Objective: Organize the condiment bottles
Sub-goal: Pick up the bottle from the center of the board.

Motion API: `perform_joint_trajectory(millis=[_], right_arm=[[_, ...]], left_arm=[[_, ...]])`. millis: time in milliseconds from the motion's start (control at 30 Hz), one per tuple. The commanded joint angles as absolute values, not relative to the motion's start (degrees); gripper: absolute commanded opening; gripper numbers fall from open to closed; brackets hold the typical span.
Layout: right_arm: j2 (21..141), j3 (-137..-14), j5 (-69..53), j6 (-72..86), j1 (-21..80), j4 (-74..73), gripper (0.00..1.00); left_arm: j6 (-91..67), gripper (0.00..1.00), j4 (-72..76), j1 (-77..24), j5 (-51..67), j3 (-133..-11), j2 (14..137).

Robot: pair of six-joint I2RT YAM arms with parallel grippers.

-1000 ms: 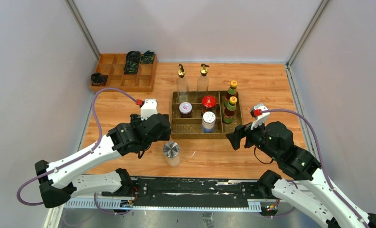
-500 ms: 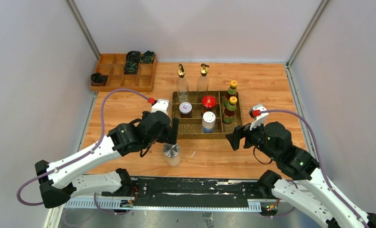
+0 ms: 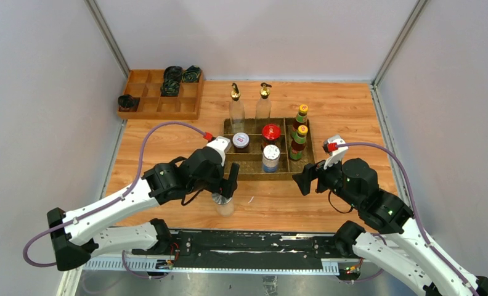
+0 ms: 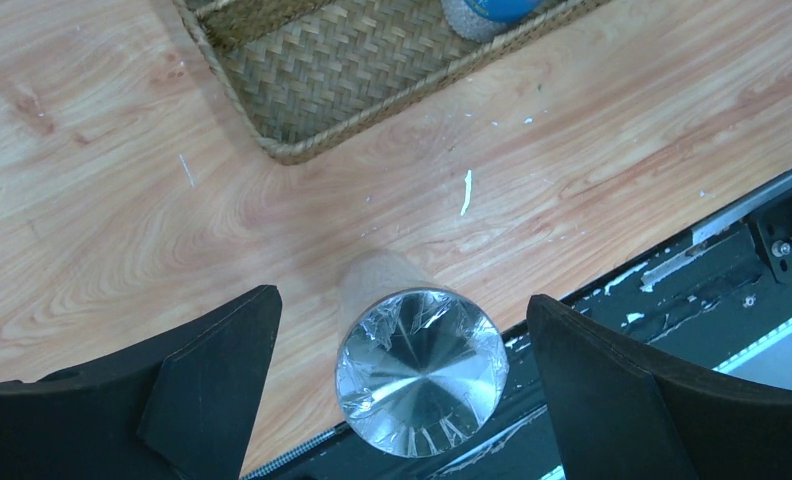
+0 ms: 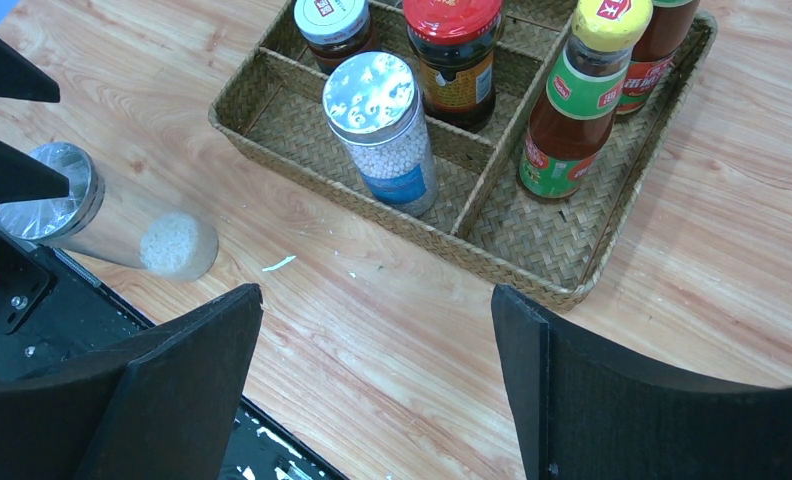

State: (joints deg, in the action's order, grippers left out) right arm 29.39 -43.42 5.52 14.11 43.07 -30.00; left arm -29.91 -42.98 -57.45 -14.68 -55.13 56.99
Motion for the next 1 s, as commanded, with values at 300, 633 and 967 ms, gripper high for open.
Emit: perform_joint_trajectory(millis=[300, 633, 967], right_arm=[[29.4, -42.6, 4.7, 14.4, 42.6, -28.9, 0.91], [29.4, -42.3, 4.8, 14.6, 42.6, -28.9, 0.91], [29.4, -41.7, 4.5, 15.0, 42.6, -28.5, 0.91]], left_arm=[[-29.1, 0.97, -43.1, -57.3, -12.1, -53.0, 56.6], [-29.9, 0.94, -44.9, -58.0, -11.2, -52.2, 58.2], [-30.9, 0.93, -45.6, -61.9, -15.4, -51.5, 59.2]])
